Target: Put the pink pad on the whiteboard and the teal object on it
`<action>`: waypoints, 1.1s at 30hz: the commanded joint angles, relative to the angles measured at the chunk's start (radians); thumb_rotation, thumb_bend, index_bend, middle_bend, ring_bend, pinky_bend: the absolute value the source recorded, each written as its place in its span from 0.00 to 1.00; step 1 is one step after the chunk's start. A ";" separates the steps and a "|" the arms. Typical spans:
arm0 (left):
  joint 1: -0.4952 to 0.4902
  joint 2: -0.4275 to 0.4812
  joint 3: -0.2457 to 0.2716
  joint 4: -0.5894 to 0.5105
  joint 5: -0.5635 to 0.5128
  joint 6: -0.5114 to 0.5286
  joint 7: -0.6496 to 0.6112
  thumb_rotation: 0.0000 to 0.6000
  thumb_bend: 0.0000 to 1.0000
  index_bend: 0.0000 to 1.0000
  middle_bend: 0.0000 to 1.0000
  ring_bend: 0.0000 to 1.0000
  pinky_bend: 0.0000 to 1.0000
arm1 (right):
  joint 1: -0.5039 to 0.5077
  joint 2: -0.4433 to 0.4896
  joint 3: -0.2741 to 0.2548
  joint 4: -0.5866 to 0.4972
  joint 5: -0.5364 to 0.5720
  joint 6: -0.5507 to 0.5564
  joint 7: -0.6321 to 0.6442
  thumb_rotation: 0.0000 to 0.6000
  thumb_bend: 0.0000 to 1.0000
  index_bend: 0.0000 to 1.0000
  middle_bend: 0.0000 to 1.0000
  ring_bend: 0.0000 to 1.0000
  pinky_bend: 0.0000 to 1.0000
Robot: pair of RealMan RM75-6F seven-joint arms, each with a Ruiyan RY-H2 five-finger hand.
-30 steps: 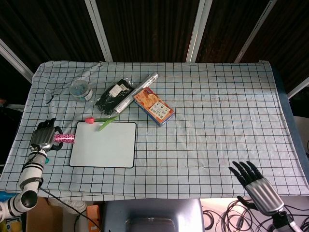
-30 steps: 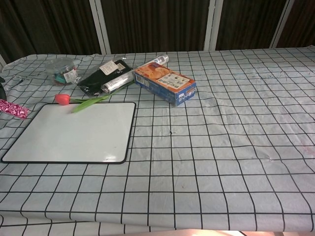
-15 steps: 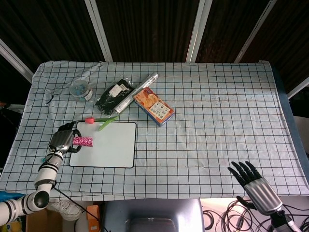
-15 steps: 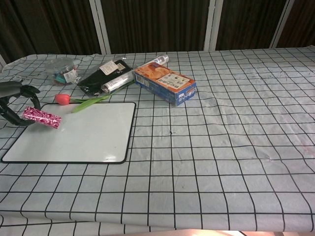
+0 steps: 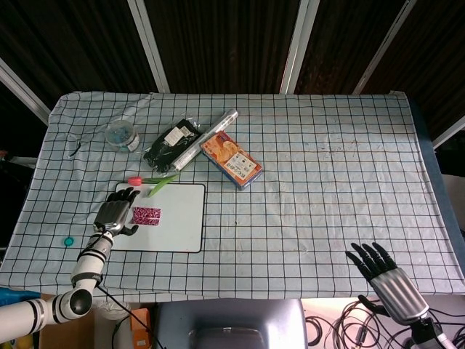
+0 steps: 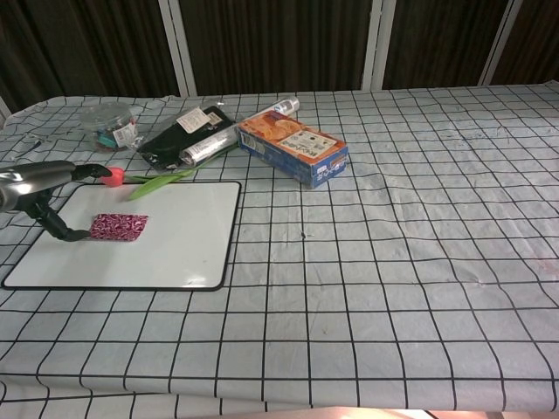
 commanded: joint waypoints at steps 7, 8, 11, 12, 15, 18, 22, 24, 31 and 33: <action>0.041 0.118 0.073 -0.123 0.018 0.068 0.061 1.00 0.30 0.09 0.00 0.00 0.10 | -0.002 -0.001 -0.002 0.001 -0.004 0.002 -0.002 1.00 0.17 0.00 0.00 0.00 0.00; 0.054 0.132 0.087 -0.136 0.037 0.093 0.068 1.00 0.30 0.12 0.00 0.00 0.10 | -0.003 0.000 -0.003 0.001 -0.006 0.004 -0.001 1.00 0.17 0.00 0.00 0.00 0.00; 0.104 0.163 0.141 -0.135 0.093 0.167 0.092 1.00 0.30 0.23 0.00 0.00 0.11 | -0.005 0.003 -0.004 0.003 -0.010 0.012 0.006 1.00 0.17 0.00 0.00 0.00 0.00; 0.126 0.168 0.157 -0.126 0.105 0.188 0.090 1.00 0.30 0.28 0.00 0.00 0.12 | -0.006 0.003 -0.003 0.004 -0.010 0.016 0.008 1.00 0.17 0.00 0.00 0.00 0.00; 0.179 0.181 0.179 -0.091 0.134 0.203 0.033 1.00 0.30 0.34 0.00 0.00 0.12 | -0.005 -0.001 -0.004 0.003 -0.012 0.011 0.002 1.00 0.17 0.00 0.00 0.00 0.00; 0.215 0.181 0.195 -0.042 0.170 0.183 -0.027 1.00 0.30 0.35 0.00 0.00 0.12 | -0.004 -0.005 -0.005 0.001 -0.014 0.002 -0.010 1.00 0.17 0.00 0.00 0.00 0.00; 0.249 0.158 0.196 0.045 0.199 0.149 -0.103 1.00 0.30 0.33 0.00 0.00 0.12 | -0.003 -0.008 -0.005 -0.002 -0.012 -0.005 -0.019 1.00 0.17 0.00 0.00 0.00 0.00; 0.259 0.144 0.188 0.090 0.215 0.124 -0.146 1.00 0.30 0.32 0.00 0.00 0.12 | -0.002 -0.010 -0.005 -0.003 -0.012 -0.007 -0.023 1.00 0.17 0.00 0.00 0.00 0.00; 0.280 0.088 0.172 0.207 0.267 0.071 -0.220 1.00 0.30 0.34 0.00 0.00 0.12 | -0.001 -0.013 -0.004 -0.006 -0.008 -0.016 -0.033 1.00 0.17 0.00 0.00 0.00 0.00; 0.286 0.073 0.168 0.234 0.280 0.064 -0.228 1.00 0.30 0.35 0.00 0.00 0.11 | -0.002 -0.012 -0.004 -0.005 -0.008 -0.013 -0.032 1.00 0.17 0.00 0.00 0.00 0.00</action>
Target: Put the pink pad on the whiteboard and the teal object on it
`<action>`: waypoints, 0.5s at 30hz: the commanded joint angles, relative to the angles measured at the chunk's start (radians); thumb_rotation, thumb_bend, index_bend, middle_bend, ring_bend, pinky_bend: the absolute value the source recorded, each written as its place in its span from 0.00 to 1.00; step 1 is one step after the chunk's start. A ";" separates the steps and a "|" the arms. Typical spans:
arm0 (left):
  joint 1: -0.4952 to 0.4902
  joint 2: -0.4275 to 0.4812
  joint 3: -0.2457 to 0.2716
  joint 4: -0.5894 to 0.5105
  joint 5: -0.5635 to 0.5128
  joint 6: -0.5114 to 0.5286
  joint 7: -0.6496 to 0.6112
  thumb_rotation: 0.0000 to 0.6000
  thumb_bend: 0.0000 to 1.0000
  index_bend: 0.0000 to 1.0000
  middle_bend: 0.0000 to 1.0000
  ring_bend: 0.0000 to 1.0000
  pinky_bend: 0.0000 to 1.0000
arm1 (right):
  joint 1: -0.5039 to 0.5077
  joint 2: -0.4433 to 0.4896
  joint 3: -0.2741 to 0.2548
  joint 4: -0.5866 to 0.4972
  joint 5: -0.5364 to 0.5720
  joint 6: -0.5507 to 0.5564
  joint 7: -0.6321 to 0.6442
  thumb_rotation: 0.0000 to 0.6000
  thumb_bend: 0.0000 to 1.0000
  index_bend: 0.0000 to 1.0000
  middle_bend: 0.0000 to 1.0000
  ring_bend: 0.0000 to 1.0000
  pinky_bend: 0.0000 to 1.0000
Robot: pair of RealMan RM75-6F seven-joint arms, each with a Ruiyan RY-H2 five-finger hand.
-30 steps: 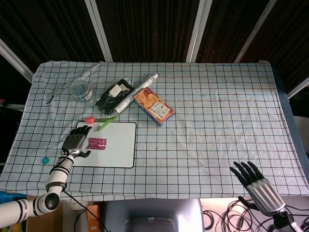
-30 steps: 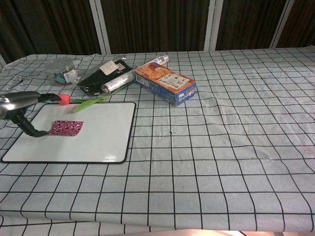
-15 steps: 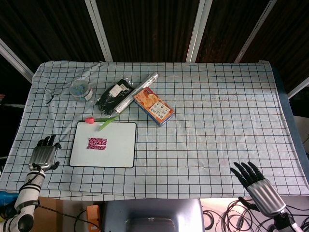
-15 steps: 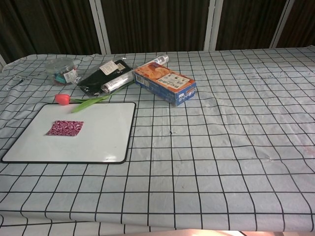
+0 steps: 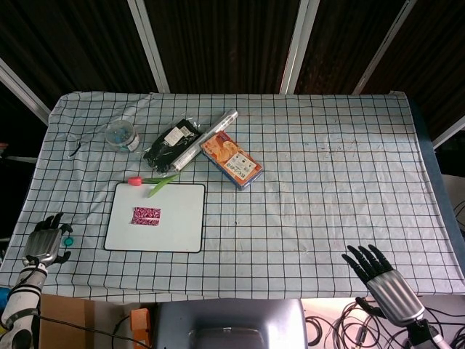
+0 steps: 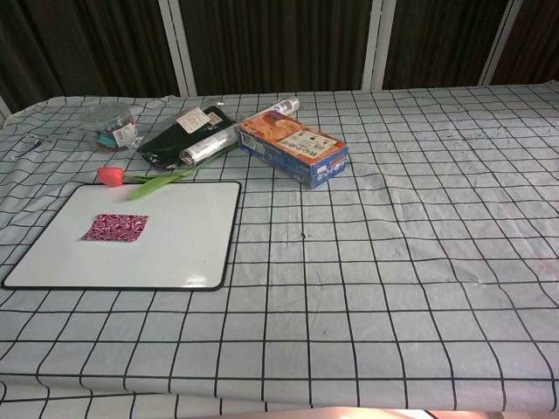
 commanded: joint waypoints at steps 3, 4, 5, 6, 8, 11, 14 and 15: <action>0.015 -0.035 -0.015 0.057 0.031 -0.027 -0.027 1.00 0.31 0.38 0.00 0.00 0.11 | -0.001 0.002 0.001 0.000 0.002 0.005 0.005 1.00 0.17 0.00 0.00 0.00 0.00; 0.016 -0.039 -0.018 0.068 0.033 -0.034 -0.027 1.00 0.31 0.39 0.00 0.00 0.11 | -0.001 0.002 0.001 0.000 0.001 0.005 0.006 1.00 0.17 0.00 0.00 0.00 0.00; 0.016 -0.042 -0.021 0.075 0.033 -0.039 -0.027 1.00 0.31 0.39 0.00 0.00 0.11 | -0.001 0.002 0.001 0.000 0.001 0.006 0.006 1.00 0.17 0.00 0.00 0.00 0.00; 0.016 -0.045 -0.025 0.081 0.033 -0.044 -0.027 1.00 0.31 0.40 0.00 0.00 0.11 | -0.001 0.003 0.001 0.000 0.001 0.006 0.006 1.00 0.17 0.00 0.00 0.00 0.00; 0.017 -0.049 -0.033 0.091 0.033 -0.052 -0.027 1.00 0.31 0.41 0.00 0.00 0.11 | -0.001 0.003 0.001 0.000 0.001 0.006 0.007 1.00 0.17 0.00 0.00 0.00 0.00; 0.020 -0.050 -0.042 0.098 0.033 -0.060 -0.024 1.00 0.31 0.41 0.00 0.00 0.11 | -0.001 0.003 0.002 0.000 0.003 0.006 0.008 1.00 0.17 0.00 0.00 0.00 0.00; 0.023 -0.048 -0.051 0.099 0.034 -0.065 -0.022 1.00 0.31 0.41 0.00 0.00 0.11 | -0.002 0.004 0.001 0.000 0.002 0.007 0.008 1.00 0.17 0.00 0.00 0.00 0.00; 0.024 -0.048 -0.054 0.098 0.034 -0.065 -0.022 1.00 0.31 0.42 0.00 0.00 0.11 | -0.001 0.004 0.002 -0.001 0.002 0.007 0.008 1.00 0.17 0.00 0.00 0.00 0.00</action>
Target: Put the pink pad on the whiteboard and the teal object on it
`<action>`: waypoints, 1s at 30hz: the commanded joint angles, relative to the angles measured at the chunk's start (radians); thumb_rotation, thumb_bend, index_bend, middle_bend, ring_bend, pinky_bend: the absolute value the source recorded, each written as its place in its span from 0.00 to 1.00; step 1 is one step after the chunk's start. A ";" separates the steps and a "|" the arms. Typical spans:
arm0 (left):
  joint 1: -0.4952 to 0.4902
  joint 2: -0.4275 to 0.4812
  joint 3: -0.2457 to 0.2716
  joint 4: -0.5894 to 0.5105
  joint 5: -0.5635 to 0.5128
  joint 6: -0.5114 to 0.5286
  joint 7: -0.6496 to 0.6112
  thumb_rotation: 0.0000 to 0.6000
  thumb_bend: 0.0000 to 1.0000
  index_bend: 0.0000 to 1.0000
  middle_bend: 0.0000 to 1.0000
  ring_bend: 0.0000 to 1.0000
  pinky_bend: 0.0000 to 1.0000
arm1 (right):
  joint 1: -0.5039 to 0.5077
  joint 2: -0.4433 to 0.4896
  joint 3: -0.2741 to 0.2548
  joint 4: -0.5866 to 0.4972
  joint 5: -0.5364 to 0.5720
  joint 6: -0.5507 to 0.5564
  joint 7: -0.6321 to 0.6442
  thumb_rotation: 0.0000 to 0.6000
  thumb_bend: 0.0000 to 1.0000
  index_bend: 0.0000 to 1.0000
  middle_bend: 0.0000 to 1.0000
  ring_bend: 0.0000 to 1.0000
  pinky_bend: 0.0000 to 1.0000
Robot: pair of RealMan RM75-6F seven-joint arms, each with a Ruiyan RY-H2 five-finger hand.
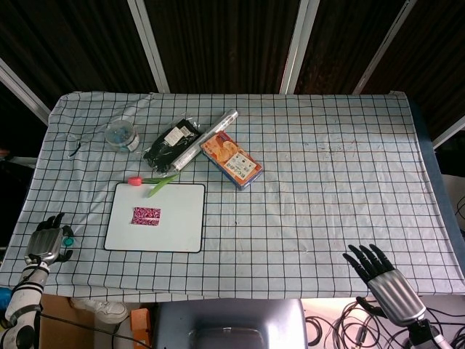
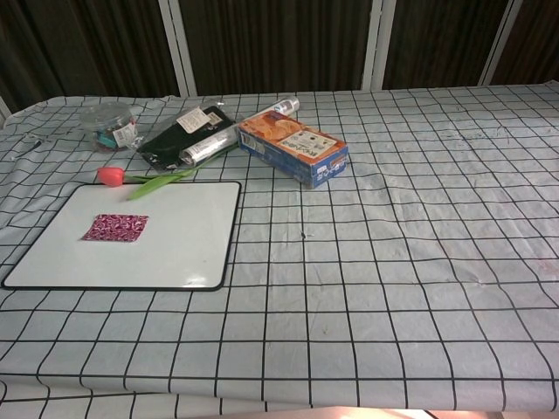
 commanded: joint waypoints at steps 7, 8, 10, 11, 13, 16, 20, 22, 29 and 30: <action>0.007 0.002 -0.020 0.000 0.003 -0.007 0.010 1.00 0.32 0.48 0.02 0.00 0.11 | 0.000 -0.001 0.000 0.000 0.000 -0.001 -0.002 1.00 0.17 0.00 0.00 0.00 0.00; 0.008 0.001 -0.023 0.001 0.002 -0.009 0.012 1.00 0.32 0.49 0.03 0.00 0.11 | 0.000 -0.001 0.000 0.000 0.000 0.000 -0.002 1.00 0.17 0.00 0.00 0.00 0.00; 0.008 0.000 -0.027 0.004 0.000 -0.013 0.014 1.00 0.33 0.50 0.03 0.00 0.11 | 0.000 -0.001 0.000 0.000 0.000 0.000 -0.001 1.00 0.17 0.00 0.00 0.00 0.00; 0.008 0.000 -0.029 0.007 -0.004 -0.019 0.017 1.00 0.33 0.51 0.03 0.00 0.11 | 0.000 0.000 0.001 -0.001 0.001 0.001 -0.001 1.00 0.17 0.00 0.00 0.00 0.00; 0.008 -0.001 -0.032 0.010 -0.008 -0.025 0.020 1.00 0.33 0.51 0.04 0.00 0.11 | -0.001 0.001 0.001 -0.001 0.001 0.003 0.001 1.00 0.17 0.00 0.00 0.00 0.00; 0.009 0.000 -0.037 0.009 -0.008 -0.029 0.023 1.00 0.33 0.52 0.04 0.00 0.11 | -0.001 0.002 0.002 0.000 0.001 0.005 0.004 1.00 0.17 0.00 0.00 0.00 0.00; 0.013 0.006 -0.044 -0.003 -0.002 -0.021 0.025 1.00 0.33 0.54 0.04 0.00 0.11 | -0.001 0.002 0.001 0.000 0.000 0.006 0.005 1.00 0.17 0.00 0.00 0.00 0.00; 0.014 0.013 -0.048 -0.014 -0.002 -0.017 0.026 1.00 0.34 0.55 0.05 0.00 0.11 | -0.002 0.002 0.001 0.001 -0.001 0.007 0.005 1.00 0.17 0.00 0.00 0.00 0.00; -0.003 0.068 -0.078 -0.134 0.015 0.024 0.067 1.00 0.37 0.56 0.05 0.00 0.11 | -0.002 0.000 0.000 0.002 -0.006 0.007 0.003 1.00 0.17 0.00 0.00 0.00 0.00; -0.007 0.075 -0.082 -0.153 0.015 0.028 0.074 1.00 0.38 0.56 0.05 0.00 0.11 | -0.002 -0.001 0.000 0.002 -0.006 0.006 0.002 1.00 0.17 0.00 0.00 0.00 0.00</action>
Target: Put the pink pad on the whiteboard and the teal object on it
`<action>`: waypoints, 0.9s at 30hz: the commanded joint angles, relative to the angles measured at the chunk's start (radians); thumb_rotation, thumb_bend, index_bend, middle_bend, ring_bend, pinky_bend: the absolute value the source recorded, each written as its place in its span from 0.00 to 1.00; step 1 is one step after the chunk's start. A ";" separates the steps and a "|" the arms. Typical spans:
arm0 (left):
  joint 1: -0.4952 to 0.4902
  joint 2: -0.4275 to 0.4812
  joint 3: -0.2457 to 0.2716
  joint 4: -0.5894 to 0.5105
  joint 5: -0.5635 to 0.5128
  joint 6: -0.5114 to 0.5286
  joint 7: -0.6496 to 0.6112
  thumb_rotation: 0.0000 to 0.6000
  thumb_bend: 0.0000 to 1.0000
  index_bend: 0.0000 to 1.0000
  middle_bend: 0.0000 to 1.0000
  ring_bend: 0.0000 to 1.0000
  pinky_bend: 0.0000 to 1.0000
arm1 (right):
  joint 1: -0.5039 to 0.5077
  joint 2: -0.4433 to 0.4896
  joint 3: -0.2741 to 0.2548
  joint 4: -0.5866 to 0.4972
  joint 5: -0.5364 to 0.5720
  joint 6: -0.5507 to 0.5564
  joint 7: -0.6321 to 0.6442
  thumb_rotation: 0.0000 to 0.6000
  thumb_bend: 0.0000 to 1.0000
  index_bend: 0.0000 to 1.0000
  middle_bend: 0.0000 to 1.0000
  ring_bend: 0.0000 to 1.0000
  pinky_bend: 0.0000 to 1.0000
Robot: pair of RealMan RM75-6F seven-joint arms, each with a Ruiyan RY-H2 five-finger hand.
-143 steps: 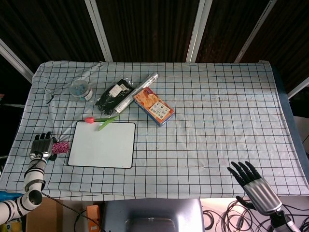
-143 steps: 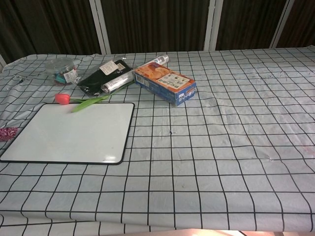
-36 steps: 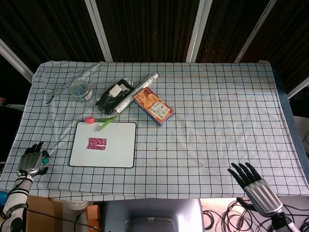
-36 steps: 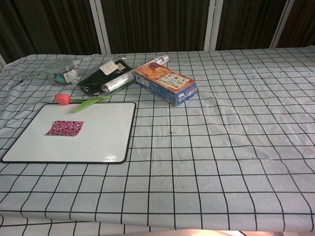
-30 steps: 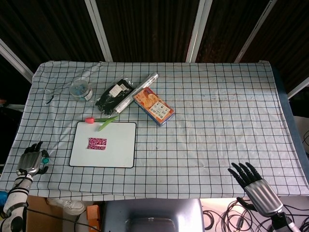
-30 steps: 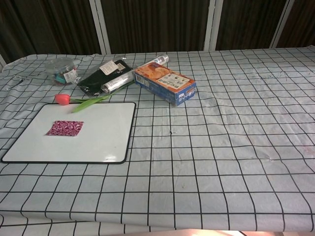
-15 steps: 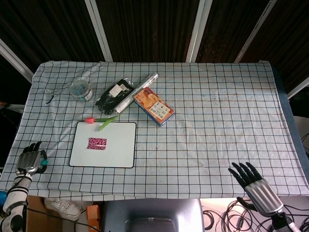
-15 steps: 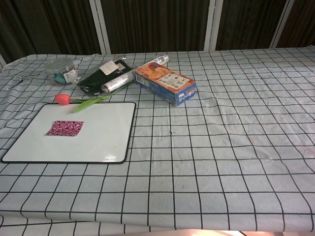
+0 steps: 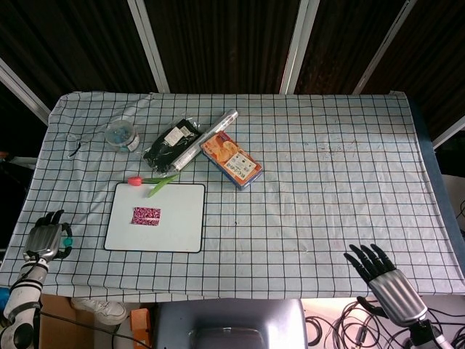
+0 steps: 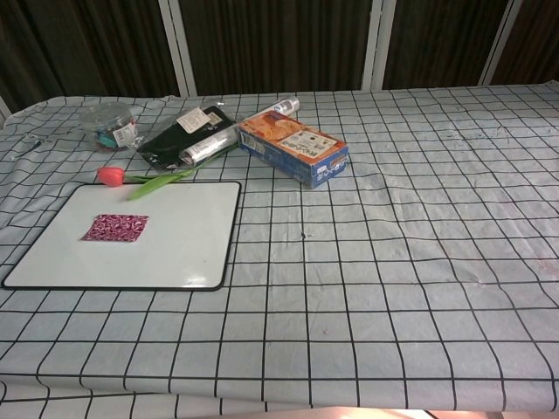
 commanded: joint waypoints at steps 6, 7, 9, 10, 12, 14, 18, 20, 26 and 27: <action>-0.055 0.041 -0.057 -0.138 -0.001 0.022 0.054 1.00 0.38 0.56 0.05 0.00 0.11 | 0.003 -0.003 0.000 -0.004 0.000 -0.008 -0.009 1.00 0.17 0.00 0.00 0.00 0.00; -0.059 0.041 -0.061 -0.143 -0.002 0.020 0.056 1.00 0.38 0.56 0.05 0.00 0.11 | 0.003 -0.003 0.000 -0.005 0.000 -0.008 -0.010 1.00 0.17 0.00 0.00 0.00 0.00; -0.090 0.040 -0.083 -0.174 -0.012 0.007 0.074 1.00 0.38 0.56 0.05 0.00 0.11 | 0.003 -0.002 0.000 -0.005 0.002 -0.010 -0.009 1.00 0.17 0.00 0.00 0.00 0.00; -0.104 0.040 -0.094 -0.187 -0.026 -0.001 0.084 1.00 0.38 0.55 0.05 0.00 0.11 | 0.003 -0.002 0.001 -0.004 0.002 -0.009 -0.007 1.00 0.17 0.00 0.00 0.00 0.00; -0.160 0.026 -0.130 -0.217 -0.062 -0.026 0.121 1.00 0.38 0.55 0.05 0.00 0.11 | 0.002 0.004 0.004 -0.003 0.008 0.000 0.008 1.00 0.17 0.00 0.00 0.00 0.00; -0.195 0.006 -0.143 -0.225 -0.112 -0.037 0.162 1.00 0.38 0.55 0.05 0.00 0.11 | 0.002 0.008 0.005 -0.001 0.010 0.003 0.018 1.00 0.17 0.00 0.00 0.00 0.00; -0.253 -0.038 -0.155 -0.220 -0.188 -0.052 0.217 1.00 0.38 0.55 0.05 0.00 0.11 | 0.003 0.010 0.003 0.000 0.009 0.001 0.021 1.00 0.17 0.00 0.00 0.00 0.00; -0.280 -0.066 -0.156 -0.204 -0.218 -0.059 0.236 1.00 0.38 0.55 0.05 0.00 0.11 | 0.002 0.012 0.002 0.001 0.008 0.003 0.024 1.00 0.17 0.00 0.00 0.00 0.00; -0.330 -0.135 -0.141 -0.152 -0.272 -0.065 0.271 1.00 0.38 0.54 0.05 0.00 0.11 | 0.002 0.018 0.005 0.004 0.012 0.008 0.040 1.00 0.17 0.00 0.00 0.00 0.00; -0.333 -0.144 -0.139 -0.143 -0.271 -0.064 0.269 1.00 0.38 0.54 0.05 0.00 0.11 | 0.002 0.019 0.004 0.004 0.010 0.010 0.043 1.00 0.17 0.00 0.00 0.00 0.00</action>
